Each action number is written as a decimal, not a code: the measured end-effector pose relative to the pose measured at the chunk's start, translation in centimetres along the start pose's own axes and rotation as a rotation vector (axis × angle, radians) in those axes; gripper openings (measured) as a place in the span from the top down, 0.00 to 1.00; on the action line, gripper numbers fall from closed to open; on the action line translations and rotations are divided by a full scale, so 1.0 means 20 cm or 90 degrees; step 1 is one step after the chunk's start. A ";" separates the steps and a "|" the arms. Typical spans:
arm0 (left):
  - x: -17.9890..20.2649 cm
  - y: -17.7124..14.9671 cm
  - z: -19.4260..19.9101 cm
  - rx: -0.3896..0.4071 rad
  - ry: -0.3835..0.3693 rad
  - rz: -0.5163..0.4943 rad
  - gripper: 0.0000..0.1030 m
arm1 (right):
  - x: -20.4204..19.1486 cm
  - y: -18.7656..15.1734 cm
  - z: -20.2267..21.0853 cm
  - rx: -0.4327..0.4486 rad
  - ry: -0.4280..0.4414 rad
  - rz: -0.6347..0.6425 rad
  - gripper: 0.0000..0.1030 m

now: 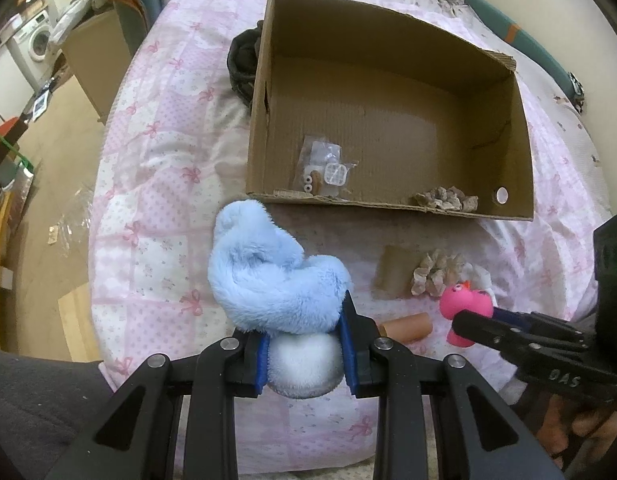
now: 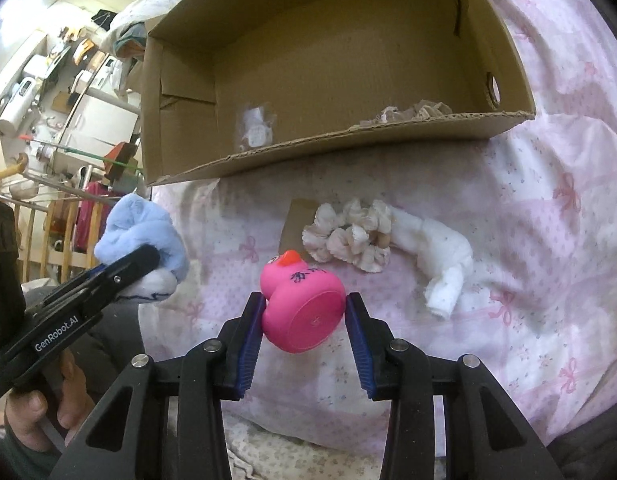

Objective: Organize soft objects
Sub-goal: 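Grasp the pink rubber duck with the right gripper while the left gripper holds the plush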

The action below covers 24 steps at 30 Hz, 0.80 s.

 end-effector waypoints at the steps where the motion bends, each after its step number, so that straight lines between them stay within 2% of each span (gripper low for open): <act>1: 0.00 0.00 0.00 0.001 0.002 -0.001 0.75 | 0.00 0.01 0.01 0.004 0.002 0.000 0.58; 14: -0.02 -0.01 0.00 0.013 0.033 -0.006 0.75 | -0.05 0.06 0.16 0.053 0.058 0.019 0.58; 19: -0.04 0.02 0.05 0.038 0.048 -0.005 0.75 | -0.11 0.09 0.22 0.082 0.083 0.032 0.58; 24: -0.05 0.07 0.16 0.076 0.031 0.011 0.75 | -0.11 0.13 0.33 0.122 0.118 0.026 0.58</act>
Point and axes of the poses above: each gripper's, at about its wrist camera, not at the fingertips, and z roughly against the way its jaws point, x to its right, y to its top, the point moved 10 cm from there along -z, roughly the way its jaws point, and after that the axes turned 4 degrees about -z, right-handed, at the moved point
